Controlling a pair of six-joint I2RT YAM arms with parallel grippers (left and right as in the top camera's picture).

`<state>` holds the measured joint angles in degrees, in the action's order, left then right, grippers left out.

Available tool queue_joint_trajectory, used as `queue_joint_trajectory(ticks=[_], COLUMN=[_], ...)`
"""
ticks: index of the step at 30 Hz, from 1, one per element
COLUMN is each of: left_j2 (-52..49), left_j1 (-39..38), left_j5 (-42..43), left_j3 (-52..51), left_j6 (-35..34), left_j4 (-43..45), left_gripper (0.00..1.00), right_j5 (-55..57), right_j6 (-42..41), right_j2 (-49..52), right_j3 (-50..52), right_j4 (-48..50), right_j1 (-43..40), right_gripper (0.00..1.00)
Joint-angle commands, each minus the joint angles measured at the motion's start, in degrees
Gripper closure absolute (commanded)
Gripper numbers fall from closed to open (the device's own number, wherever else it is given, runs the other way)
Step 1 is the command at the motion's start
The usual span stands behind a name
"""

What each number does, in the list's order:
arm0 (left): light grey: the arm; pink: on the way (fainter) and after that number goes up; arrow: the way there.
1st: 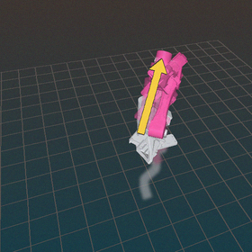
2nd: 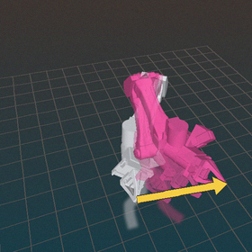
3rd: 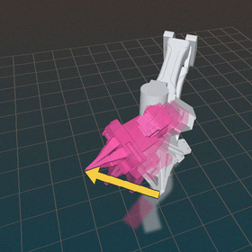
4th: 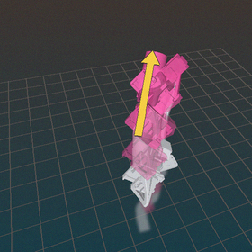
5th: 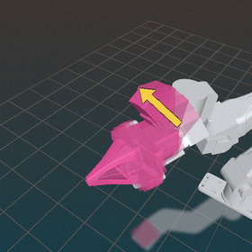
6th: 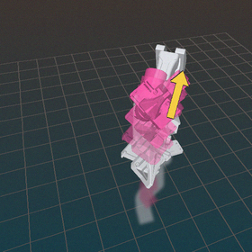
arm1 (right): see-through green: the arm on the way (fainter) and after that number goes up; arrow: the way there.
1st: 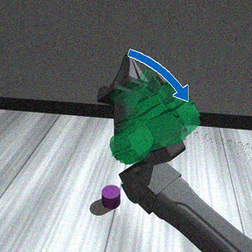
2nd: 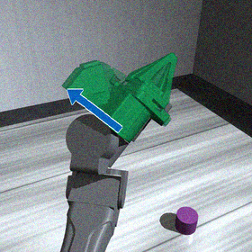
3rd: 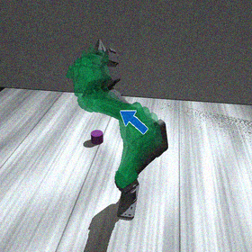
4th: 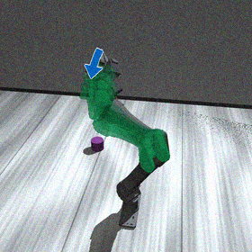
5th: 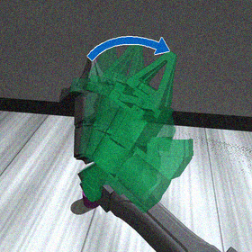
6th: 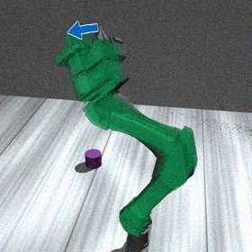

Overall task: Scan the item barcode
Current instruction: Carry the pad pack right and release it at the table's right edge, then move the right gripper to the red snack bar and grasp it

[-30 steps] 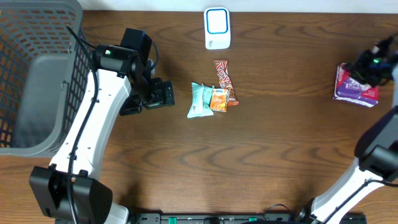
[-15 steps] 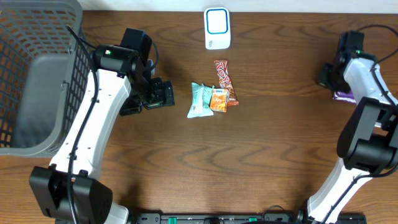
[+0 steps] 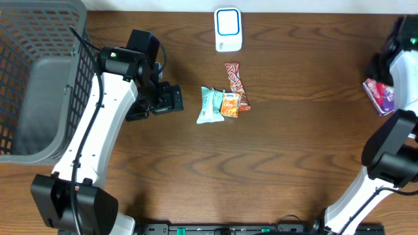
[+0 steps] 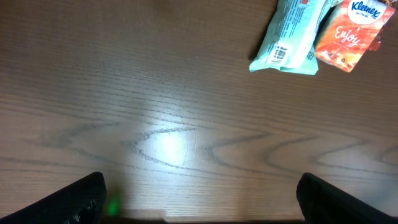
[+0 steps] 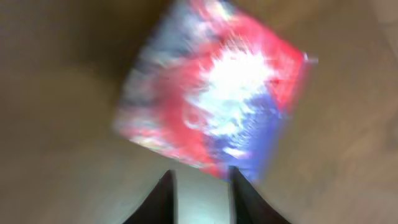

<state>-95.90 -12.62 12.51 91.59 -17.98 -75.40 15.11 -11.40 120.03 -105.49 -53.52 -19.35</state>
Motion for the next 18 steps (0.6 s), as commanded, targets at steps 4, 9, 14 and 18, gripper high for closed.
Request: queue_joint_trajectory(ticks=[4,9,14,18], left_j2=[-0.1,-0.1,-0.1,-0.1], left_j1=[0.2,0.2,0.2,0.2], left_j5=[-0.6,-0.6,-0.6,-0.6], left_j3=[0.0,0.0,0.0,0.0], left_j6=[0.5,0.5,0.5,0.5], left_j4=[-0.2,-0.2,-0.2,-0.2], left_gripper=[0.02,0.02,0.02,0.02], right_j5=[-46.4,-46.5,-45.9,-36.6], right_j6=[0.3,0.3,-0.7,-12.1], right_j2=[-0.9,-0.9,-0.9,-0.9], right_j3=[-0.7,5.4,15.3,21.7], right_j4=[0.7,5.1,18.5,28.6], right_j1=[7.3,15.3,25.0,31.3], right_gripper=[0.40,0.16,0.23,0.30])
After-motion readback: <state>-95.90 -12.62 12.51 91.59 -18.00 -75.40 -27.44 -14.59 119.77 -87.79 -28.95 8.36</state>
